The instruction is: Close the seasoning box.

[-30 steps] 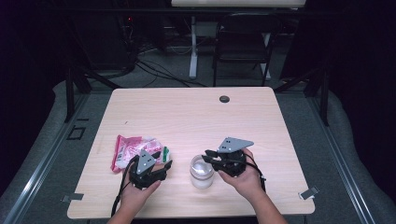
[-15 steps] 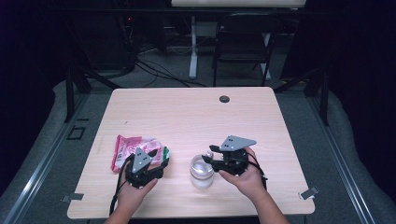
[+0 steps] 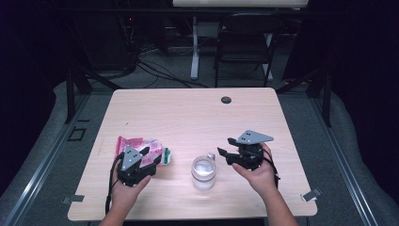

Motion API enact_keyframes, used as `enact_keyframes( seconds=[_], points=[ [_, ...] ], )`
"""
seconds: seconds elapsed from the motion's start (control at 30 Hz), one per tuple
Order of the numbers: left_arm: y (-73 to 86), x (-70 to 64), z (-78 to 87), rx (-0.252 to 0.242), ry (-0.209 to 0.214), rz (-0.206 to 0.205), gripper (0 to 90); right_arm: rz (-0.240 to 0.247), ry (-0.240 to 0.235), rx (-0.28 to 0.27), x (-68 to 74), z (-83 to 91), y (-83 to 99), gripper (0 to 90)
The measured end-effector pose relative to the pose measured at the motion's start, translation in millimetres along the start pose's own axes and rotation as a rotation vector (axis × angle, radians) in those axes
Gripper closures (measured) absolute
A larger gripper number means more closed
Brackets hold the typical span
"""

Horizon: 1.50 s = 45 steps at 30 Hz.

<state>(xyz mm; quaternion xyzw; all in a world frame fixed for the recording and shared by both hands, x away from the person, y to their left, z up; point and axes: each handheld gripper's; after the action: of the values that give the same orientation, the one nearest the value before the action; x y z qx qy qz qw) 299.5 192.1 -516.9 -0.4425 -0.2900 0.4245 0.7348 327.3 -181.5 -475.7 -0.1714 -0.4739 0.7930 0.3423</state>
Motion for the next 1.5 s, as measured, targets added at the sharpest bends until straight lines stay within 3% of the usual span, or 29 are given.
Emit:
enact_keyframes(
  seconds=[0.27, 0.63, 1.2, 1.33, 1.5],
  points=[
    [3.2, 20.5, 2.2, 0.012, -0.044, 0.052, 43.8, -0.093, 0.064, -0.005, -23.8, 4.3, 11.6, 45.8],
    [11.7, 46.1, 1.3, 0.041, -0.097, 0.117, 43.7, -0.176, 0.11, 0.022, -37.8, -1.5, 25.2, 46.3],
    [19.7, 62.1, -5.4, 0.091, -0.12, 0.174, 43.8, -0.245, 0.137, 0.097, -53.5, -20.5, 51.9, 47.7],
    [22.1, 65.1, -8.3, 0.11, -0.127, 0.181, 43.8, -0.261, 0.139, 0.09, -55.6, -22.7, 55.7, 47.8],
    [25.0, 68.5, -11.0, 0.129, -0.126, 0.206, 43.8, -0.267, 0.141, 0.131, -58.9, -27.7, 61.8, 47.6]
  ],
)
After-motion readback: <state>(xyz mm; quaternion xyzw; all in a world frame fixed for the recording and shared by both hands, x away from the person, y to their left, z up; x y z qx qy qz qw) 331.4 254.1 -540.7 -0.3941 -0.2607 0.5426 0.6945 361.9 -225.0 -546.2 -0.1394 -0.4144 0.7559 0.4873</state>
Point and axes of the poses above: each handheld gripper's, and its own axes: z roughly backward along the jaws, y roughly out of its underside, x roughly to its left, and after that the axes turned 4 degrees about -y, right-handed
